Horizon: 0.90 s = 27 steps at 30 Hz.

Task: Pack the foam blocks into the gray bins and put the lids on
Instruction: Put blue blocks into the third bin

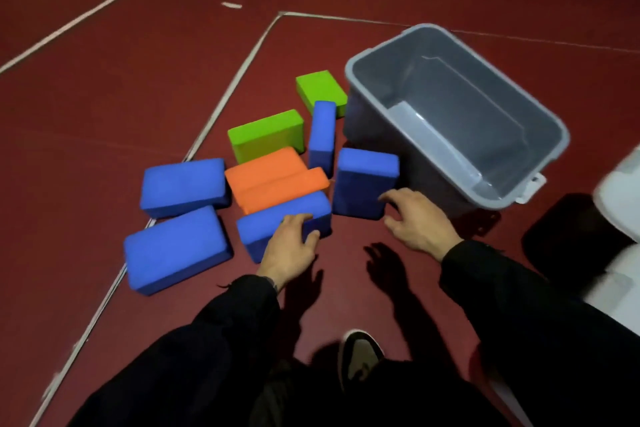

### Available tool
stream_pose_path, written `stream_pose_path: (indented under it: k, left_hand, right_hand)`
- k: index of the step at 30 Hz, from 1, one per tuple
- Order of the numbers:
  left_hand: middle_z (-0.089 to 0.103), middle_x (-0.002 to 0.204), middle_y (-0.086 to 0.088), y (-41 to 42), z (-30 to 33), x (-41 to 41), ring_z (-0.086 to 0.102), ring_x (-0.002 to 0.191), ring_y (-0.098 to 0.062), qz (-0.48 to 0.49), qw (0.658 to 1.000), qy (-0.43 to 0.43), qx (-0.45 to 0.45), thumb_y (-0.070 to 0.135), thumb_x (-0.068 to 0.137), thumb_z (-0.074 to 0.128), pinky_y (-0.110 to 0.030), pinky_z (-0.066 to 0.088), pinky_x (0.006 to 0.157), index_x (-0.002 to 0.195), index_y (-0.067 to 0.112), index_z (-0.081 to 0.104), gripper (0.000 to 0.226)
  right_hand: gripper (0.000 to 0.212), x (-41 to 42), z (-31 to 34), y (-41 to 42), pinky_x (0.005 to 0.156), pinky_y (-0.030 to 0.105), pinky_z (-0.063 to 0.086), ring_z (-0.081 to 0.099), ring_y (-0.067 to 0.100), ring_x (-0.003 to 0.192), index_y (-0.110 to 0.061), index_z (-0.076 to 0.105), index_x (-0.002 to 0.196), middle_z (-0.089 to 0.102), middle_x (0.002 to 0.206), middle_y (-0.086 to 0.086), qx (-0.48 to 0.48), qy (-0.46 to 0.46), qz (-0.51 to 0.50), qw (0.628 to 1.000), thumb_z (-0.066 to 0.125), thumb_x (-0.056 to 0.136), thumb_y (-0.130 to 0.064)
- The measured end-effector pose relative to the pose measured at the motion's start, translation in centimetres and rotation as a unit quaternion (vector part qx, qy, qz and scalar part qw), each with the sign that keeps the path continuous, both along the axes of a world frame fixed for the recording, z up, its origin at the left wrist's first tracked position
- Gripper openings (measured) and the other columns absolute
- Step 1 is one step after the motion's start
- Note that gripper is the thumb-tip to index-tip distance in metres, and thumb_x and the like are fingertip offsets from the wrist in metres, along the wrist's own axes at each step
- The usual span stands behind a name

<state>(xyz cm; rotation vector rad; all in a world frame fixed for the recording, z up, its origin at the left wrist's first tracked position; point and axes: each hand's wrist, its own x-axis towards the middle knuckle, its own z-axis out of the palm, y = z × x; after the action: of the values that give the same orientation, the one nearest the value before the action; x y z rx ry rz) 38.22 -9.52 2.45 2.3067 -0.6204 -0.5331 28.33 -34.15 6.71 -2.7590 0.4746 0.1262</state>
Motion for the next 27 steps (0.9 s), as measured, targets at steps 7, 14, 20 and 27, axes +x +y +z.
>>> stream_pose_path:
  k: [7, 14, 20, 27]
  left_hand:
    - [0.051, 0.140, -0.015, 0.0, 0.8, 11.6, 0.050, 0.129, -0.036, -0.075, 0.980, -0.055, 0.177, 0.030, 0.093, 0.062, -0.046, 0.044, 0.105, 0.143, 0.012, 0.051, 0.054]
    - [0.043, 0.148, -0.014, -4.6, -4.0, 10.6, 0.047, 0.127, -0.038, -0.237, 0.907, -0.126, 0.324, 0.046, 0.083, 0.064, -0.052, 0.044, 0.095, 0.147, 0.018, 0.039, 0.074]
    - [0.052, 0.127, -0.014, -6.0, -7.8, 10.8, 0.049, 0.102, -0.034, -0.247, 0.877, -0.262, 0.318, 0.052, 0.068, 0.076, -0.042, 0.048, 0.077, 0.142, 0.015, 0.039, 0.091]
    - [0.050, 0.124, -0.012, -10.0, -1.5, 12.4, 0.054, 0.112, -0.033, -0.310, 0.867, -0.190, 0.340, 0.068, 0.061, 0.077, -0.040, 0.043, 0.092, 0.117, 0.020, 0.034, 0.085]
  right_hand:
    - [0.075, 12.8, -4.6, -0.5, 0.118, 0.058, 0.024, 0.036, 0.045, 0.144, -0.013, 0.048, 0.149, 0.042, 0.153, 0.026, -0.074, -0.031, 0.006, 0.997, 0.055, 0.078, -0.036]
    - [0.101, 16.2, -6.9, -4.6, 0.105, 0.055, 0.032, 0.037, 0.040, 0.139, -0.028, 0.032, 0.159, 0.036, 0.157, 0.020, -0.159, 0.068, 0.064, 0.983, 0.078, 0.069, -0.036]
    - [0.096, 17.5, -8.2, -6.4, 0.099, 0.050, 0.033, 0.046, 0.035, 0.127, -0.037, 0.032, 0.157, 0.048, 0.148, 0.012, -0.240, -0.004, 0.119, 0.964, 0.075, 0.071, -0.045]
    - [0.091, 12.7, -5.8, -5.0, 0.091, 0.046, 0.042, 0.058, 0.038, 0.109, -0.038, 0.029, 0.157, 0.051, 0.134, 0.011, -0.190, -0.018, 0.050, 0.980, 0.072, 0.077, -0.049]
